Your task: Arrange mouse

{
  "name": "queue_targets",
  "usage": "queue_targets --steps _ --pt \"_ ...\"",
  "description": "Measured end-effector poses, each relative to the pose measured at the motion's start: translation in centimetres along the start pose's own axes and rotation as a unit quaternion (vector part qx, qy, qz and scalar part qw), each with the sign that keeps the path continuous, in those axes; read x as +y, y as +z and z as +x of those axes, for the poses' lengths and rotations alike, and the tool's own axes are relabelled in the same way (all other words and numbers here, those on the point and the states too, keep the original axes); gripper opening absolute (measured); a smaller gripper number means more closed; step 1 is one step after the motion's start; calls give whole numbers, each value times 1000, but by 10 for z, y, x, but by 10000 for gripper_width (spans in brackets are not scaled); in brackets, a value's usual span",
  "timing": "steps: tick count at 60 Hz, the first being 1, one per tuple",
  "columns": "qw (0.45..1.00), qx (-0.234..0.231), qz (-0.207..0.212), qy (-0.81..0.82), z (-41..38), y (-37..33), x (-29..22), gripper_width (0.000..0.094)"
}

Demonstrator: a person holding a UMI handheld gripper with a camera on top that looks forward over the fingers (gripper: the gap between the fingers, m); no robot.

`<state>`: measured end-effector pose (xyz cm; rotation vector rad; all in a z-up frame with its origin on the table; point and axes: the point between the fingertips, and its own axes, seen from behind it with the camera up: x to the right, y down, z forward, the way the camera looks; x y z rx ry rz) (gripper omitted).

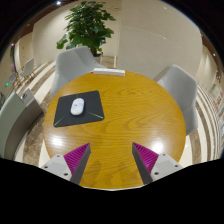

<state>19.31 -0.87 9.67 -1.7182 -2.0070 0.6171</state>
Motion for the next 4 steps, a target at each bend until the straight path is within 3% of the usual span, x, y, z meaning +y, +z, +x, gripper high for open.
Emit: queue_targets --steps 4 --pt "1000 -8 0 2 -2 -2 0 859"
